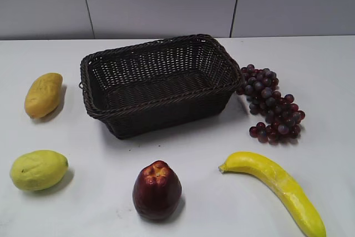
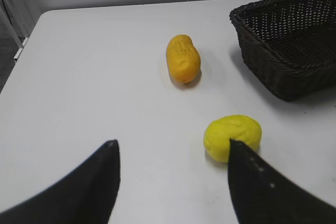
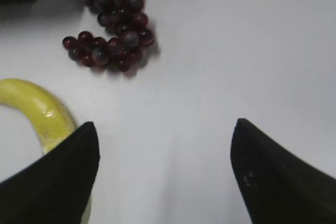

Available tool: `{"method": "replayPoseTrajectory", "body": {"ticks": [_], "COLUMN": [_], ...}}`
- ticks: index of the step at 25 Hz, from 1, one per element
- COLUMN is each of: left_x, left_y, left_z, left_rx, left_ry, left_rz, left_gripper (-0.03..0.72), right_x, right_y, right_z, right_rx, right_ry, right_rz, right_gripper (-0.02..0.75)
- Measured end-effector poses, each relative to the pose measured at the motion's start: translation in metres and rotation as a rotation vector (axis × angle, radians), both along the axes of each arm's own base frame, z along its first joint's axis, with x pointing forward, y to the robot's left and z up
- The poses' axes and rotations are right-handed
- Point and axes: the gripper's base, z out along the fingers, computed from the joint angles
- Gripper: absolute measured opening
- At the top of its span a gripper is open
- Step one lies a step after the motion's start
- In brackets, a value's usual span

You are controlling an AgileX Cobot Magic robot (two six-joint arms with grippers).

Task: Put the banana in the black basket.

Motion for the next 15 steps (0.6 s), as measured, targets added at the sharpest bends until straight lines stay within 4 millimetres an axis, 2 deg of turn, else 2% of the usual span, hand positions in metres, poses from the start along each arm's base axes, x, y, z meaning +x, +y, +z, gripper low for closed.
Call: {"method": "replayPoseTrajectory", "body": {"ticks": [4,9,15], "left_x": [0.0,0.0,0.0], "left_y": [0.0,0.0,0.0], "left_z": [0.0,0.0,0.0], "left_rx": [0.0,0.0,0.0], "left_ry": [0.0,0.0,0.0], "left_rz": [0.0,0.0,0.0], "left_gripper": [0.482,0.482,0.482], "right_x": [0.019,0.026,0.035], "right_y": [0.028,0.07,0.086], "right_z": [-0.016,-0.038,-0.073], "right_rx": [-0.031,-0.039,-0.052], "right_ry": [0.168,0.298,0.448], "right_rz": [0.132,0.239,0.223], "right_gripper": [0.613,0.613,0.613]}}
